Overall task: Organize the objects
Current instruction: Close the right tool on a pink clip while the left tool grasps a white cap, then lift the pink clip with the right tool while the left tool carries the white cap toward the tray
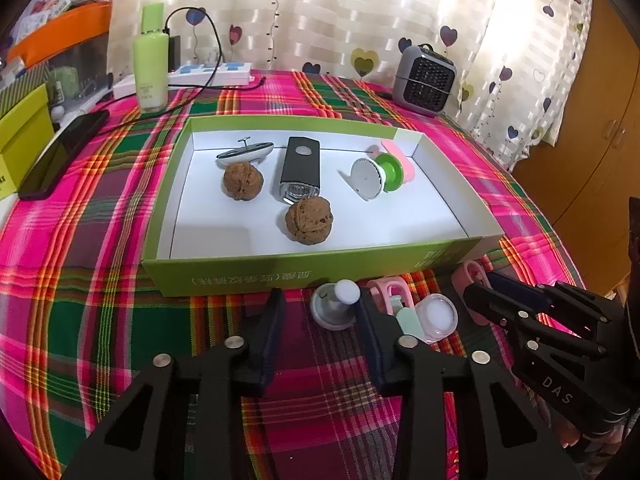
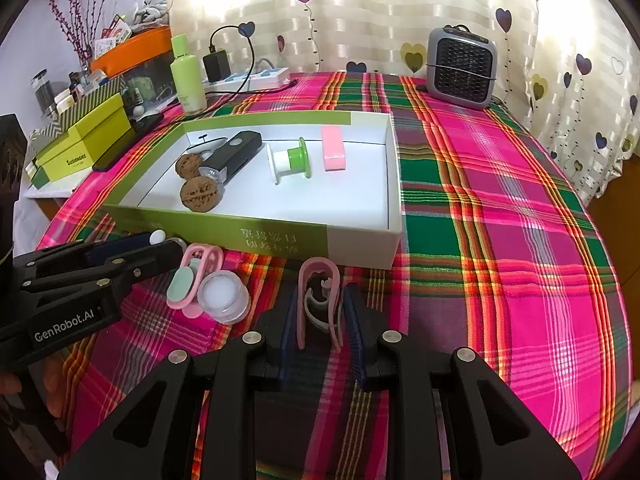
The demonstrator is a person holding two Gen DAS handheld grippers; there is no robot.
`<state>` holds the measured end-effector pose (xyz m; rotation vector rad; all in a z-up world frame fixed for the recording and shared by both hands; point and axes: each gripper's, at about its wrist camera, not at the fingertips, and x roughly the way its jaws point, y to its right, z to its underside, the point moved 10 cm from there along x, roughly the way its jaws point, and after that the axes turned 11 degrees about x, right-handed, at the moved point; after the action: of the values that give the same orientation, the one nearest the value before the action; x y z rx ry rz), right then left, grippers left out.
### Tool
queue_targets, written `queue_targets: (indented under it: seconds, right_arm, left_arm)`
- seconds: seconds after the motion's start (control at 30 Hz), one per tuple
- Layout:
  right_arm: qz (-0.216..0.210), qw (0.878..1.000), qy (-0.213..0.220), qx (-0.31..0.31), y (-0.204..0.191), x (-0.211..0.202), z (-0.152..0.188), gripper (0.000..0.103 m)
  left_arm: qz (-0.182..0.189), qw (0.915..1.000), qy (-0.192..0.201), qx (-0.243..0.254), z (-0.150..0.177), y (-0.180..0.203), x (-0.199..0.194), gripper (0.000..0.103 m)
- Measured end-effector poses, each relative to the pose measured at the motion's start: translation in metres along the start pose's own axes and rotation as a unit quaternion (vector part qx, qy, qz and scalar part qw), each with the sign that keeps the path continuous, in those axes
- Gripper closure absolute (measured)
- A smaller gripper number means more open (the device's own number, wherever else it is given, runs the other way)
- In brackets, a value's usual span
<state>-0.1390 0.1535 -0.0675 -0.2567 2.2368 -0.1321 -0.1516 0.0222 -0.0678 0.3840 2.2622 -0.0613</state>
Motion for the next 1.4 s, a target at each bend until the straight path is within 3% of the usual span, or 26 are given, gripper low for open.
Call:
queue_targets:
  seconds: [0.07, 0.17, 1.4]
  right_arm:
    - [0.000, 1.000, 0.000, 0.000, -0.0005, 0.0002, -0.0001, 0.079]
    - [0.000, 1.000, -0.003, 0.000, -0.0005, 0.0010, 0.0009, 0.079]
    - [-0.013, 1.000, -0.013, 0.003, -0.0013, 0.0023, 0.0020, 0.079]
  left_arm:
    - [0.005, 1.0000, 0.000, -0.001, 0.0007, 0.0010, -0.0006, 0.079]
    - [0.006, 1.0000, 0.000, -0.002, 0.0008, 0.0012, -0.0007, 0.081]
    - [0.011, 0.9999, 0.002, -0.013, 0.0006, 0.0020, -0.0028, 0.081]
